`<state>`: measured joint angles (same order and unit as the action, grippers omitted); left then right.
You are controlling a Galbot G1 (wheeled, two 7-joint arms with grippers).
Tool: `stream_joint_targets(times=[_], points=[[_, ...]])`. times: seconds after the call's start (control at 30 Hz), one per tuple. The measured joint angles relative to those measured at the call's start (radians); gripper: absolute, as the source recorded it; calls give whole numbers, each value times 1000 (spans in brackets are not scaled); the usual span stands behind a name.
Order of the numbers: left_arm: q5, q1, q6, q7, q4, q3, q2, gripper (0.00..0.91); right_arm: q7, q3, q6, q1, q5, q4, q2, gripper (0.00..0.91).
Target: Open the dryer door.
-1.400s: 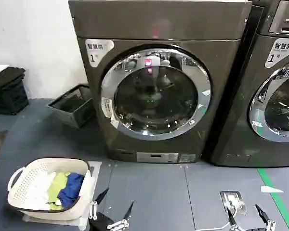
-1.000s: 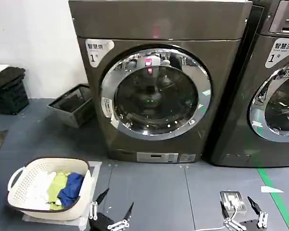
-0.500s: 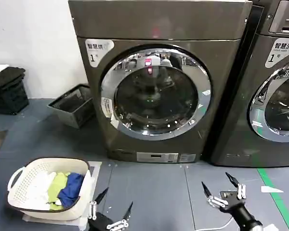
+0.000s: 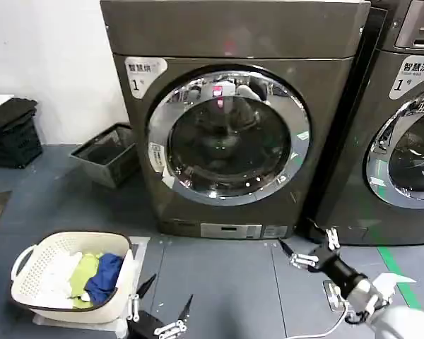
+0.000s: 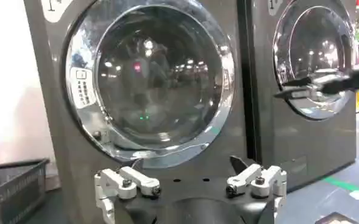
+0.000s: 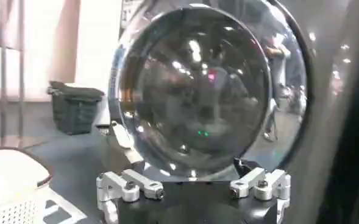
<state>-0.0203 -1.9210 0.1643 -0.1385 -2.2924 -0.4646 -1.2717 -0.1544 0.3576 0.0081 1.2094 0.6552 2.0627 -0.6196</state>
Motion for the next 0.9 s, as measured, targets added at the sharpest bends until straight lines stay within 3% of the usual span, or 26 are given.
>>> stream_joint_targets(times=[0.4, 0.9], points=[[4, -1, 0, 0, 1, 0, -7, 907, 29, -304, -8, -369, 38, -86, -16, 907], [6, 5, 1, 0, 12, 8, -16, 907, 64, -606, -22, -731, 125, -246, -127, 907]])
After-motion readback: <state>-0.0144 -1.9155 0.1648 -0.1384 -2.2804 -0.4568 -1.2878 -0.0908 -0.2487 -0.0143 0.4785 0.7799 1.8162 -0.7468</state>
